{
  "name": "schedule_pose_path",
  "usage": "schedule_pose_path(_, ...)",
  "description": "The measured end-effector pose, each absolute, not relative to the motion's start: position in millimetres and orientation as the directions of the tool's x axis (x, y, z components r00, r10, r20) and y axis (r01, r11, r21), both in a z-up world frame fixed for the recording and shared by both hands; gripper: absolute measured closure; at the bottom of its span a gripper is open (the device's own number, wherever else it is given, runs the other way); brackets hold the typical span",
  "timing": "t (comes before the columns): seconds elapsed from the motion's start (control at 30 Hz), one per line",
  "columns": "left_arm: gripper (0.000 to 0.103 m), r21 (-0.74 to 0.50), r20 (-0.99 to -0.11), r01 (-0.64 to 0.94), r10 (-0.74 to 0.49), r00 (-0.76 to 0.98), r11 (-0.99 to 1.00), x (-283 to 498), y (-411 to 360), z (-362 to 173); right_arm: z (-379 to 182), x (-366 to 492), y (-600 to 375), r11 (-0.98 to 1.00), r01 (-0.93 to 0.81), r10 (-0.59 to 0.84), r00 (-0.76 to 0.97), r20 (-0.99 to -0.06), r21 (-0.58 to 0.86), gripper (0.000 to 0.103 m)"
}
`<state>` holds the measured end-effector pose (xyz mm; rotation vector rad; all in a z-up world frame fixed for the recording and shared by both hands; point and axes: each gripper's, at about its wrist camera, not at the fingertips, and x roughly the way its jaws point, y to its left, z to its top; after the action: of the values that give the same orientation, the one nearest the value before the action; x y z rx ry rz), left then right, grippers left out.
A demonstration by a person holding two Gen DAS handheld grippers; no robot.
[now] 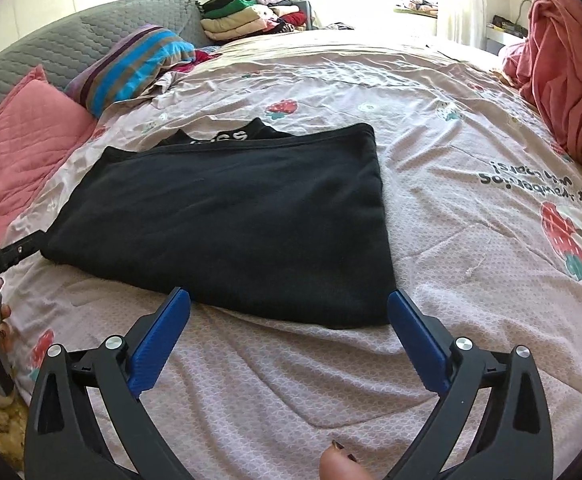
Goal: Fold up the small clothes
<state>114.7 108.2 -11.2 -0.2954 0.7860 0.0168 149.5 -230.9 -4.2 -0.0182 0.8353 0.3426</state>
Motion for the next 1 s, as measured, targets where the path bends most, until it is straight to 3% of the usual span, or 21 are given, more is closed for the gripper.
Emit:
schedule_pose_path(0.6,0.009,-0.256,-0.716,-0.23,-0.024,0.698,0.939,119.8,139.2,-5.1,3.8,139.2,-130.4,0.847,-0.529,0.409,0.583,-0.702,0.055,0.005)
schedule_pose_path(1.0,0.009,-0.217,-0.739,-0.31,0.052,0.672,0.926,144.0,179.7,2.6,-6.7,122.3,-35.0,0.712,-0.695,0.451,0.567,-0.689,-0.106,0.005)
